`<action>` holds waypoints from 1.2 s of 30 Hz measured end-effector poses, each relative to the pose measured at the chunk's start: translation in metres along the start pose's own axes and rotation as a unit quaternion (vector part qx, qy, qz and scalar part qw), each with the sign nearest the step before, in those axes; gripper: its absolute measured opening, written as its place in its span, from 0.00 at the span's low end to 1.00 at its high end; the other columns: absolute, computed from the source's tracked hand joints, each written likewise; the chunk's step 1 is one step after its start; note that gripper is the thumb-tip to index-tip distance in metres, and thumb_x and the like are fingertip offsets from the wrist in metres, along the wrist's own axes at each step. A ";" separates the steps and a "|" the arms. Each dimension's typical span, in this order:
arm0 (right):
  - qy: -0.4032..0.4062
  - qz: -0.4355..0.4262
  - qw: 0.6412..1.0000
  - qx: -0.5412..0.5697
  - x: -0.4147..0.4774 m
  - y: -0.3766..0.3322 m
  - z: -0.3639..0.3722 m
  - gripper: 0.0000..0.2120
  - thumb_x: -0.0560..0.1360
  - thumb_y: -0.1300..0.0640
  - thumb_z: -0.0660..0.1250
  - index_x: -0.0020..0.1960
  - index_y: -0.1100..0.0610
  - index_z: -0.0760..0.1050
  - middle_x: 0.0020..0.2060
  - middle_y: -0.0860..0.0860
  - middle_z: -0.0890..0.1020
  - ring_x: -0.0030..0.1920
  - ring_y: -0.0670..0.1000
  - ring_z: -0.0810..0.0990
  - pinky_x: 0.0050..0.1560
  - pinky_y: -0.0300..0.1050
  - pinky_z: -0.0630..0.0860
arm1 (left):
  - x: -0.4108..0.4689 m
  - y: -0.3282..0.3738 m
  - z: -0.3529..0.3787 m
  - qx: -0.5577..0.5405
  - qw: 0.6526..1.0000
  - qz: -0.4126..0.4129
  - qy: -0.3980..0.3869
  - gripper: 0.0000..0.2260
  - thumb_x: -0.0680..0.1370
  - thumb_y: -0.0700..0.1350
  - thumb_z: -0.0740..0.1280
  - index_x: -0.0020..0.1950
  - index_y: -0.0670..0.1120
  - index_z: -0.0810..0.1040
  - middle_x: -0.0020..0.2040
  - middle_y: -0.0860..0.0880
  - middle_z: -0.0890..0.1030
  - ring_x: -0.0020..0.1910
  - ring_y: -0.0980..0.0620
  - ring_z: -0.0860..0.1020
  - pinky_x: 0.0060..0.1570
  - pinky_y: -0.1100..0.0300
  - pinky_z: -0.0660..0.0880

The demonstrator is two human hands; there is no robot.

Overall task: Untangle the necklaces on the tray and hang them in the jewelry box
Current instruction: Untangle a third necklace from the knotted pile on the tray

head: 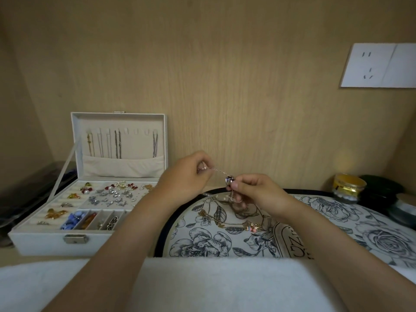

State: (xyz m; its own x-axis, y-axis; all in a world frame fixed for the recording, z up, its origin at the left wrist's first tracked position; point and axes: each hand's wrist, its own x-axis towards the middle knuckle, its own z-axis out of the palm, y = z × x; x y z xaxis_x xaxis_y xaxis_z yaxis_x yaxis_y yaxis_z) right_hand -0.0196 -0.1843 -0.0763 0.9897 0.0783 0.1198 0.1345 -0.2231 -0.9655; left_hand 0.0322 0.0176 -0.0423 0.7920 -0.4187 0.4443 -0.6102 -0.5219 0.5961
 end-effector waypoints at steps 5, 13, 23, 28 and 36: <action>0.015 0.046 0.998 0.043 0.001 -0.005 -0.005 0.08 0.79 0.55 0.67 0.49 0.57 0.84 0.35 0.51 0.76 0.28 0.48 0.67 0.26 0.39 0.62 | -0.005 -0.015 0.014 0.120 0.988 0.094 0.010 0.10 0.80 0.42 0.63 0.43 0.55 0.67 0.43 0.56 0.74 0.36 0.59 0.70 0.34 0.59 0.66; -0.014 0.127 0.981 0.145 0.005 -0.005 -0.006 0.12 0.76 0.49 0.70 0.52 0.57 0.84 0.38 0.51 0.76 0.31 0.46 0.65 0.27 0.37 0.57 | -0.007 -0.008 0.036 0.079 0.992 0.004 -0.095 0.15 0.72 0.69 0.65 0.52 0.65 0.82 0.61 0.69 0.69 0.64 0.61 0.62 0.61 0.56 0.57; 0.083 0.116 0.987 0.073 0.008 -0.003 -0.005 0.14 0.76 0.51 0.72 0.49 0.62 0.82 0.38 0.53 0.83 0.27 0.47 0.72 0.24 0.38 0.64 | -0.003 -0.009 0.045 -0.015 0.997 -0.063 -0.036 0.13 0.80 0.55 0.63 0.36 0.58 0.79 0.56 0.63 0.76 0.63 0.57 0.69 0.61 0.56 0.52; 0.100 0.112 0.989 0.005 0.005 -0.001 -0.007 0.13 0.79 0.51 0.68 0.45 0.61 0.82 0.35 0.55 0.84 0.27 0.50 0.77 0.27 0.40 0.66 | -0.001 -0.008 0.038 -0.150 0.982 -0.102 -0.043 0.14 0.80 0.44 0.61 0.35 0.51 0.76 0.47 0.52 0.79 0.51 0.53 0.76 0.49 0.59 0.67; 0.160 0.087 0.983 0.026 0.006 -0.007 0.000 0.16 0.83 0.50 0.61 0.38 0.56 0.72 0.33 0.52 0.79 0.22 0.49 0.70 0.22 0.36 0.61 | -0.003 -0.007 0.033 -0.233 0.955 -0.160 -0.093 0.15 0.79 0.42 0.61 0.33 0.48 0.74 0.24 0.54 0.66 0.23 0.54 0.62 0.27 0.61 0.57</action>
State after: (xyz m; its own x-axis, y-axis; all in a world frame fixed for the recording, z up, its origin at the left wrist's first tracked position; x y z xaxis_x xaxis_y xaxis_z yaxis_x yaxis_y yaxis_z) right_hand -0.0148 -0.1821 -0.0688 0.9631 -0.2690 0.0111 -0.0320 -0.1554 -0.9873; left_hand 0.0333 -0.0023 -0.0697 0.8934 -0.4404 0.0893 -0.2294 -0.2762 0.9333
